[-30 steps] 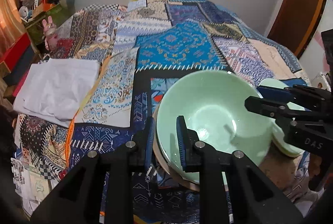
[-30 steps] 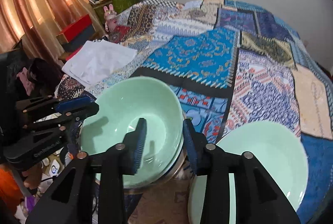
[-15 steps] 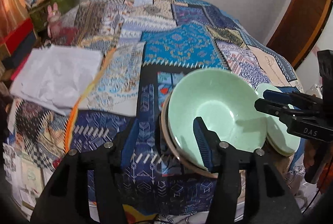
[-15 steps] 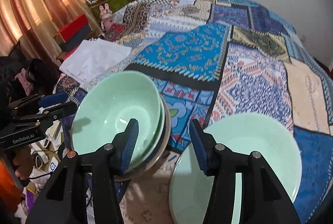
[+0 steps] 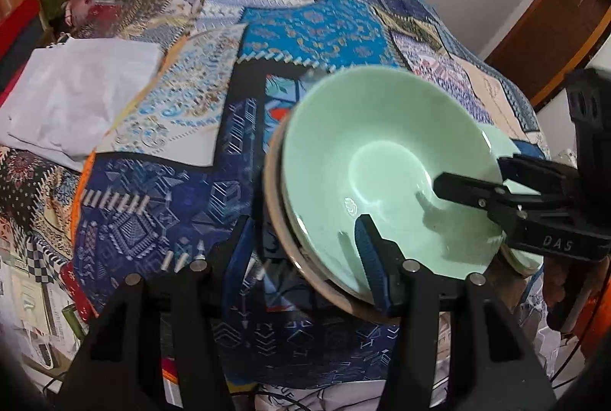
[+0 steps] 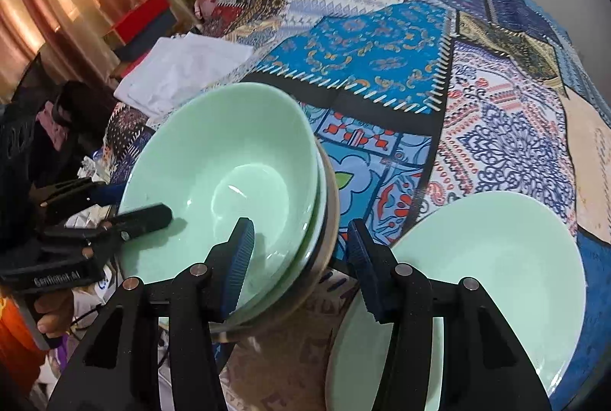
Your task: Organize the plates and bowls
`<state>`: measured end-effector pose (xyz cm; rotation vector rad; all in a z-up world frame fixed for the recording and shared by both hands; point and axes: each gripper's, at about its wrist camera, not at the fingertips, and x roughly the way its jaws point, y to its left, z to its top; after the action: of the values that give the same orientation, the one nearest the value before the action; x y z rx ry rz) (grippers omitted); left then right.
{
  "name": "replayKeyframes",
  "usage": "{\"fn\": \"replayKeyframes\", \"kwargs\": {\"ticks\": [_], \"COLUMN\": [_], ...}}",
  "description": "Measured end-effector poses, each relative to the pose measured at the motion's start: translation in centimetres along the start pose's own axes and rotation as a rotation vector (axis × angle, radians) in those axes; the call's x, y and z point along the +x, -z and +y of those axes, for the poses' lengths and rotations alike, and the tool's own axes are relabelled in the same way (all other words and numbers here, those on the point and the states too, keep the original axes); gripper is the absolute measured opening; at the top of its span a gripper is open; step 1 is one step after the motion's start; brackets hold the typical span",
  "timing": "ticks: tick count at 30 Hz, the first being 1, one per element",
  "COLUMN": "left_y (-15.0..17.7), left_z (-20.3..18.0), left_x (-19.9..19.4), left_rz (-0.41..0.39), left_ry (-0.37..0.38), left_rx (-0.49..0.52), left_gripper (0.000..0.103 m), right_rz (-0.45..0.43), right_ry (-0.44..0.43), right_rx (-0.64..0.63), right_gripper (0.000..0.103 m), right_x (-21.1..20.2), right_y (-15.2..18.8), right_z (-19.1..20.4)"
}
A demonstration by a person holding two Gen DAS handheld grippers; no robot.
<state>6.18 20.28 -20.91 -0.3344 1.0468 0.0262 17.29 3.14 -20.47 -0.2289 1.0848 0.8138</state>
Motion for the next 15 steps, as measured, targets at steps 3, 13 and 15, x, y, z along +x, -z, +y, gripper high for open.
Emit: {"fn": "replayKeyframes", "kwargs": {"ticks": [3, 13, 15], "left_y": [0.2, 0.0, 0.1], "left_z": [-0.3, -0.5, -0.6], "left_x": [0.3, 1.8, 1.8], "left_rz": [0.002, 0.023, 0.017], "left_ry": [0.010, 0.040, 0.036], "left_rx": [0.000, -0.030, -0.033], "left_gripper": [0.054, 0.044, 0.044], "right_rz": [0.026, 0.063, 0.057], "right_ry": [-0.024, -0.010, -0.005], "right_rx": [0.016, -0.033, -0.024], "right_gripper": [0.047, 0.050, 0.048], "right_x": [0.8, 2.0, 2.0], "right_y": [-0.3, -0.4, -0.4], "right_z": [-0.3, 1.1, 1.0]}}
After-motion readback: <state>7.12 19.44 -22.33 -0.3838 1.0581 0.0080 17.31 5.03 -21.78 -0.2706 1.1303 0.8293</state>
